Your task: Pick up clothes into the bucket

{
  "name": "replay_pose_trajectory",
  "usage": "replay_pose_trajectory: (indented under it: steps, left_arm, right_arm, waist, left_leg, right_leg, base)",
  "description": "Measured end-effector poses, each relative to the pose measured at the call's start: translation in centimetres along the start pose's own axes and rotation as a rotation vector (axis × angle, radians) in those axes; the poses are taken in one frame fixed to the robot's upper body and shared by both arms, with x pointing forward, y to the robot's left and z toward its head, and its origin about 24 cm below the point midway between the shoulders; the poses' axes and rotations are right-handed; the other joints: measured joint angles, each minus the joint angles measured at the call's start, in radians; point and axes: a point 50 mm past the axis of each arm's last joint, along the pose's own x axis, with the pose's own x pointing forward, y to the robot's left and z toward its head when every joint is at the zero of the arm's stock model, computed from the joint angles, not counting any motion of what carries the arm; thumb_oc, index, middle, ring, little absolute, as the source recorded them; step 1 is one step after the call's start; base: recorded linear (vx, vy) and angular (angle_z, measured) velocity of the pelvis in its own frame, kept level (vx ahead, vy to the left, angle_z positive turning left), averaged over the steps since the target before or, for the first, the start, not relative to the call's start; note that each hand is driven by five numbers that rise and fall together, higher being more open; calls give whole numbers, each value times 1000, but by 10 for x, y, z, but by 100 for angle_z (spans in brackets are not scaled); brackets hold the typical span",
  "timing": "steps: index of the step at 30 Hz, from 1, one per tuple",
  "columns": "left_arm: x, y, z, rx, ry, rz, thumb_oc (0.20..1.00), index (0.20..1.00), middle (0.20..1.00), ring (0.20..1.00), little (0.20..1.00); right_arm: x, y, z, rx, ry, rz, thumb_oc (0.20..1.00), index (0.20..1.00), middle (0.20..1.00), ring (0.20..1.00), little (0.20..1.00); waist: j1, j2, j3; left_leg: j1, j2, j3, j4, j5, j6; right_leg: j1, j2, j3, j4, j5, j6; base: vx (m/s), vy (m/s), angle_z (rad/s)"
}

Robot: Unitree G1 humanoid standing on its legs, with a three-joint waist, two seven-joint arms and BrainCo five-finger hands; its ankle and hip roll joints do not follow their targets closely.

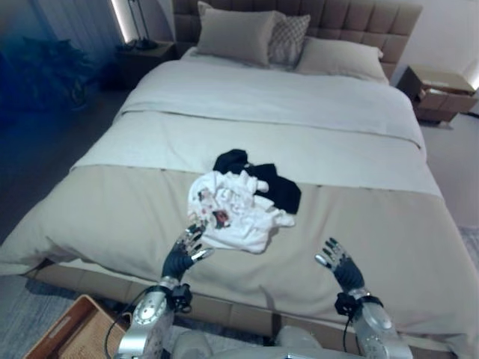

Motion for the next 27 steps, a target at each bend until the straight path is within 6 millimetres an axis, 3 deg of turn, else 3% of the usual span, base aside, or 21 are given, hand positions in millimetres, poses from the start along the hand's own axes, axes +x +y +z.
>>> replay_pose_trajectory:
  steps: [2, 3, 4, 6, 7, 9, 10, 13, 17, 19, 21, 23, 24, 25, 27]
  left_arm:
    - [0, -2, -1, -10, 0, -2, 1000, 1000, 1000, 1000, 1000]
    - [0, -4, -2, -21, 1, -3, 1000, 1000, 1000, 1000, 1000]
    - [1, -8, -2, -40, -7, -7, 1000, 1000, 1000, 1000, 1000]
    - [0, -5, -2, -41, -7, 0, 1000, 1000, 1000, 1000, 1000]
    - [-2, -3, 5, -19, -24, -10, 1000, 1000, 1000, 1000, 1000]
    - [-11, 10, 2, 5, -1, 21, 1000, 1000, 1000, 1000, 1000]
    - [-15, 13, -1, 7, 12, 34, 1000, 1000, 1000, 1000, 1000]
    - [-23, 19, -5, 10, 27, 60, 1000, 1000, 1000, 1000, 1000]
    - [-28, 21, -8, 10, 42, 65, 1000, 1000, 1000, 1000, 1000]
    - [-26, 23, -4, 33, 26, 58, 1000, 1000, 1000, 1000, 1000]
    - [-17, 28, 13, 92, -19, 37, 1000, 1000, 1000, 1000, 1000]
    - [-7, 27, 26, 114, -61, 20, 1000, 1000, 1000, 1000, 1000]
    - [-2, 25, 31, 111, -85, 13, 1000, 1000, 1000, 1000, 1000]
    - [0, 22, 34, 113, -100, 2, 1000, 1000, 1000, 1000, 1000]
    - [4, 12, 35, 95, -121, -23, 1000, 1000, 1000, 1000, 1000]
  right_arm:
    - [0, -4, 2, -14, 0, -5, 1000, 1000, 1000, 1000, 1000]
    - [-3, -8, 1, -26, 7, -12, 1000, 1000, 1000, 1000, 1000]
    - [-4, -15, 1, -34, 10, -30, 1000, 1000, 1000, 1000, 1000]
    - [-5, -10, -3, -11, 18, -28, 1000, 1000, 1000, 1000, 1000]
    - [-12, -9, -13, 4, 49, -23, 1000, 1000, 1000, 1000, 1000]
    - [-16, -5, -21, 28, 75, -22, 1000, 1000, 1000, 1000, 1000]
    - [-16, -3, -21, 29, 72, -16, 1000, 1000, 1000, 1000, 1000]
    - [-14, 0, -18, 24, 62, 5, 1000, 1000, 1000, 1000, 1000]
    - [-6, 2, -7, -31, 34, 34, 1000, 1000, 1000, 1000, 1000]
    - [7, 8, 10, -117, -13, 82, 1000, 1000, 1000, 1000, 1000]
    - [26, 20, 35, -212, -90, 128, 1000, 1000, 1000, 1000, 1000]
    - [44, 31, 62, -269, -178, 139, 1000, 1000, 1000, 1000, 1000]
    - [56, 39, 82, -306, -234, 138, 1000, 1000, 1000, 1000, 1000]
    - [60, 40, 88, -320, -250, 129, 1000, 1000, 1000, 1000, 1000]
    - [82, 52, 135, -431, -372, 96, 1000, 1000, 1000, 1000, 1000]
  waist:
    - [-1, 40, 11]
    - [-7, 57, 12]
    - [-3, 112, 10]
    - [-6, 109, 10]
    - [-4, 87, 0]
    - [11, 32, -28]
    - [14, 44, -31]
    - [27, 39, -31]
    - [29, 50, -20]
    - [35, 49, 6]
    - [53, 38, 40]
    - [73, 51, 98]
    - [99, 76, 123]
    - [92, 77, 133]
    - [124, 112, 175]
  left_leg:
    - [40, -4, 0, -39, -6, 1]
    - [49, 0, 7, -36, -27, 31]
    - [89, 2, 29, -77, -69, 75]
    - [95, -11, 61, -116, -64, 76]
    - [106, -44, 78, -133, -44, 102]
    - [124, -91, 106, -145, -44, 102]
    - [123, -89, 116, -149, -41, 106]
    - [116, -110, 128, -150, -37, 111]
    - [80, -133, 128, -141, -35, 115]
    - [13, -147, 121, -99, -30, 113]
    - [-91, -151, 120, -62, -21, 108]
    - [-164, -139, 93, -44, -3, 99]
    - [-210, -126, 67, -32, 5, 102]
    - [-229, -123, 60, -23, 5, 101]
    - [-271, -109, 29, -37, 21, 95]
  right_leg:
    - [-5, 9, 19, -9, 4, 8]
    - [-3, 18, 21, -29, 9, 23]
    - [10, 31, 25, -65, 29, 55]
    - [-13, 6, 36, -12, 47, 52]
    - [-46, -43, 55, 85, 22, 55]
    - [-43, -93, 79, 68, 33, 76]
    - [-41, -93, 80, 55, 33, 76]
    - [-30, -106, 82, 5, 69, 98]
    - [-95, -135, 91, 75, 83, 112]
    - [-164, -154, 102, 136, 81, 116]
    - [-239, -165, 81, 100, 94, 114]
    - [-271, -157, 58, 66, 121, 114]
    - [-284, -155, 12, 51, 125, 111]
    - [-293, -154, -4, 47, 130, 112]
    - [-317, -137, -35, 36, 141, 99]
  base:
    - [225, 202, -35]
    - [248, 228, -58]
    - [171, 172, -49]
    - [114, 121, -17]
    - [103, 126, 2]
    - [96, 130, -27]
    - [48, 110, -39]
    - [17, 115, -7]
    - [-74, 82, 1]
    - [-263, -33, 8]
    - [-158, -137, 7]
    - [-112, -157, 31]
    - [-85, -118, 36]
    - [-51, -69, 44]
    - [-67, -33, 29]
